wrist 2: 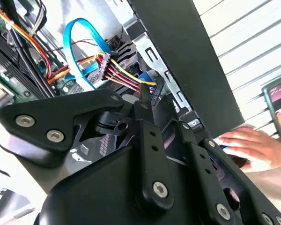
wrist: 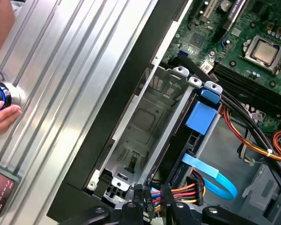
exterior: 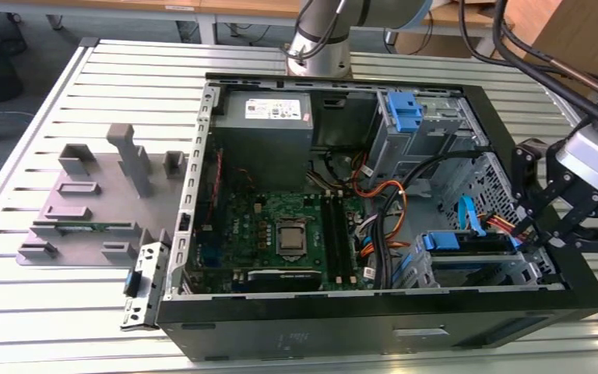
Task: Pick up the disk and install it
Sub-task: 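Insert the second disk wire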
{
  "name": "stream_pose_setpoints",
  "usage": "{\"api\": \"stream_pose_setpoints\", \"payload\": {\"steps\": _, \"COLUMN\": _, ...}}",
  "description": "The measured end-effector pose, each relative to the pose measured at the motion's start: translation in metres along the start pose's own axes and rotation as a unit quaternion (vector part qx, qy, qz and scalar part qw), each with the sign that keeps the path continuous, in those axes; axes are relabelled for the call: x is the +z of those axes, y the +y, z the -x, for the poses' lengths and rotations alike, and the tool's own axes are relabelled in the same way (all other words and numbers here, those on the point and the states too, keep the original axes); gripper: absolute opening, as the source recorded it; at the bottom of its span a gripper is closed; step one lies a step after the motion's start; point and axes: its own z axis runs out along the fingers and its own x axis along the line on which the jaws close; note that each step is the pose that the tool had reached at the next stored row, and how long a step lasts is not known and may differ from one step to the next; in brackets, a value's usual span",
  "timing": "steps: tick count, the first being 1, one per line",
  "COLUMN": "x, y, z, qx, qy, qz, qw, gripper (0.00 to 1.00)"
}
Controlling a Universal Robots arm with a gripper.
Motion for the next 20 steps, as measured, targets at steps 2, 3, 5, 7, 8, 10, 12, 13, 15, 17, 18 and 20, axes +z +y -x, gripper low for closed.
{"api": "stream_pose_setpoints", "payload": {"steps": 2, "x": 0.0005, "y": -0.0001, "z": 0.0, "qx": -0.017, "qy": 0.0002, "qz": -0.0009, "qw": 0.9999, "gripper": 0.29}}
{"api": "stream_pose_setpoints", "payload": {"steps": 3, "x": 0.0006, "y": -0.0001, "z": 0.0, "qx": -0.025, "qy": 0.0003, "qz": -0.0013, "qw": 0.9997, "gripper": 0.29}}
{"api": "stream_pose_setpoints", "payload": {"steps": 5, "x": 0.001, "y": 0.0, "z": 0.0, "qx": -0.031, "qy": -0.0001, "qz": -0.0024, "qw": 0.9995, "gripper": 0.29}}
{"api": "stream_pose_setpoints", "payload": {"steps": 7, "x": 0.0014, "y": 0.0, "z": 0.0001, "qx": -0.036, "qy": -0.001, "qz": -0.0041, "qw": 0.9993, "gripper": 0.29}}
{"api": "stream_pose_setpoints", "payload": {"steps": 8, "x": 0.0017, "y": 0.0, "z": 0.0001, "qx": -0.039, "qy": -0.0014, "qz": -0.0051, "qw": 0.9992, "gripper": 0.29}}
{"api": "stream_pose_setpoints", "payload": {"steps": 10, "x": 0.0023, "y": 0.0, "z": 0.0001, "qx": -0.044, "qy": -0.002, "qz": -0.0068, "qw": 0.999, "gripper": 0.29}}
{"api": "stream_pose_setpoints", "payload": {"steps": 12, "x": 0.003, "y": 0.0, "z": 0.0001, "qx": -0.047, "qy": -0.0026, "qz": -0.0081, "qw": 0.9989, "gripper": 0.29}}
{"api": "stream_pose_setpoints", "payload": {"steps": 13, "x": 0.0034, "y": 0.0, "z": 0.0001, "qx": -0.048, "qy": -0.0029, "qz": -0.0085, "qw": 0.9988, "gripper": 0.29}}
{"api": "stream_pose_setpoints", "payload": {"steps": 15, "x": 0.0039, "y": 0.0, "z": 0.0002, "qx": -0.048, "qy": -0.003, "qz": -0.0088, "qw": 0.9988, "gripper": 0.29}}
{"api": "stream_pose_setpoints", "payload": {"steps": 17, "x": 0.0049, "y": 0.0, "z": 0.0002, "qx": -0.049, "qy": -0.0031, "qz": -0.0089, "qw": 0.9988, "gripper": 0.29}}
{"api": "stream_pose_setpoints", "payload": {"steps": 18, "x": 0.0049, "y": 0.0, "z": 0.0002, "qx": -0.049, "qy": -0.003, "qz": -0.0089, "qw": 0.9988, "gripper": 0.29}}
{"api": "stream_pose_setpoints", "payload": {"steps": 20, "x": 0.0049, "y": 0.0, "z": 0.0002, "qx": -0.049, "qy": -0.003, "qz": -0.0089, "qw": 0.9988, "gripper": 0.29}}
